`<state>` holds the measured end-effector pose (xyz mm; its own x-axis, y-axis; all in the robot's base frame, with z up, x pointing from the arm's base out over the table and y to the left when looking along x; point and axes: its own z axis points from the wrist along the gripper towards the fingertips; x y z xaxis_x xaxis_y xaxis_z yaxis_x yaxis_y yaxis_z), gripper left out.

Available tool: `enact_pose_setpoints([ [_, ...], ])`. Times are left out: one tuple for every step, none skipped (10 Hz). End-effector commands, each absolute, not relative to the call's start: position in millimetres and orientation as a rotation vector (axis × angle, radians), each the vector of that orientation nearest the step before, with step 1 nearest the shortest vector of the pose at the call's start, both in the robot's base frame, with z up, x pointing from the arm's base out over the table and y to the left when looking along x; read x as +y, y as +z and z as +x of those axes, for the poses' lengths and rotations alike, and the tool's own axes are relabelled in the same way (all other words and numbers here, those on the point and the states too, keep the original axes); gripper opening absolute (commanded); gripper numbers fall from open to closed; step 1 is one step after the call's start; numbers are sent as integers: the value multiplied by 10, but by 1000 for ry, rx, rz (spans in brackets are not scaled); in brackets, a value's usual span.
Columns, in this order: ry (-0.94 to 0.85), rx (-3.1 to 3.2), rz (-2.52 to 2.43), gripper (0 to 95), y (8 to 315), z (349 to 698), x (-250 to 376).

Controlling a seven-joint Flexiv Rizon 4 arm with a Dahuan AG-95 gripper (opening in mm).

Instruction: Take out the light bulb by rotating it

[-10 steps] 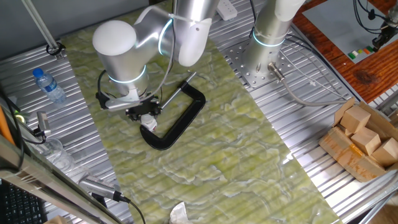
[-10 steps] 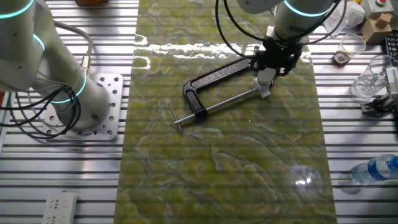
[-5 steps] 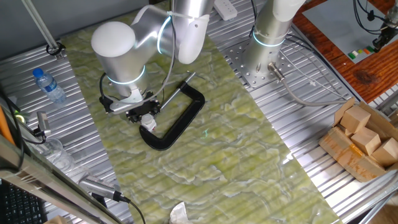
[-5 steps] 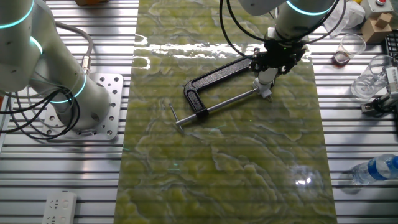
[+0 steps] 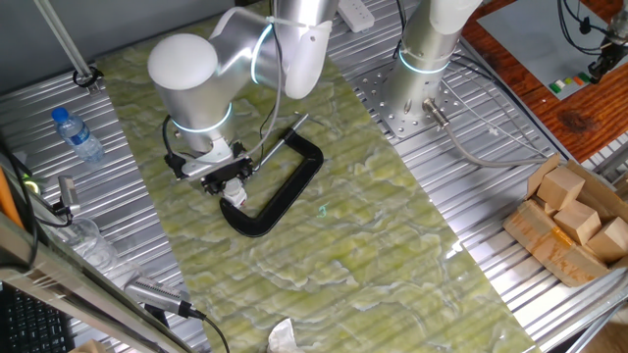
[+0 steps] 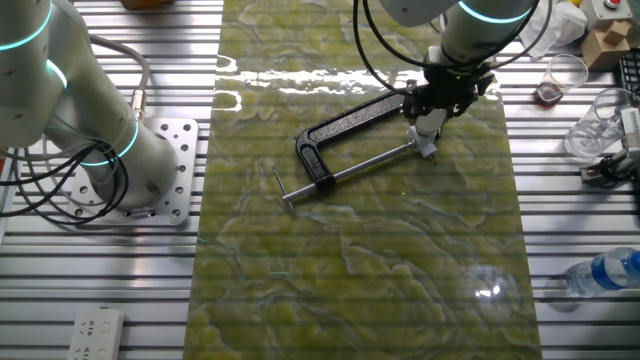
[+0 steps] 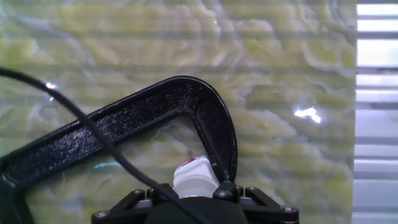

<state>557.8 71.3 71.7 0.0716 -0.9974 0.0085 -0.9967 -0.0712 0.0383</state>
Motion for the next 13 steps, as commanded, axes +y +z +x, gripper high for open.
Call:
enact_pose_setpoints([
  [-40, -2094, 2296, 0, 723, 5583, 714],
  [-43, -2086, 2299, 0, 729, 5582, 714],
  [-44, -2081, 2304, 0, 735, 5581, 715],
  [-43, -2077, 2308, 0, 735, 5581, 715],
  [-41, -2074, 2309, 0, 735, 5581, 715],
  [-38, -2075, 2309, 0, 735, 5581, 715],
  [-37, -2071, 2311, 0, 734, 5582, 715],
  [-31, -2062, 2322, 190, 728, 5582, 714],
  [-31, -2062, 2326, 380, 713, 5583, 712],
  [-36, -2075, 2312, 570, 711, 5585, 713],
  [-29, -2090, 2301, 760, 719, 5592, 719],
  [-28, -2095, 2296, 760, 726, 5600, 726],
  [-23, -2122, 2269, 760, 742, 5620, 742],
])
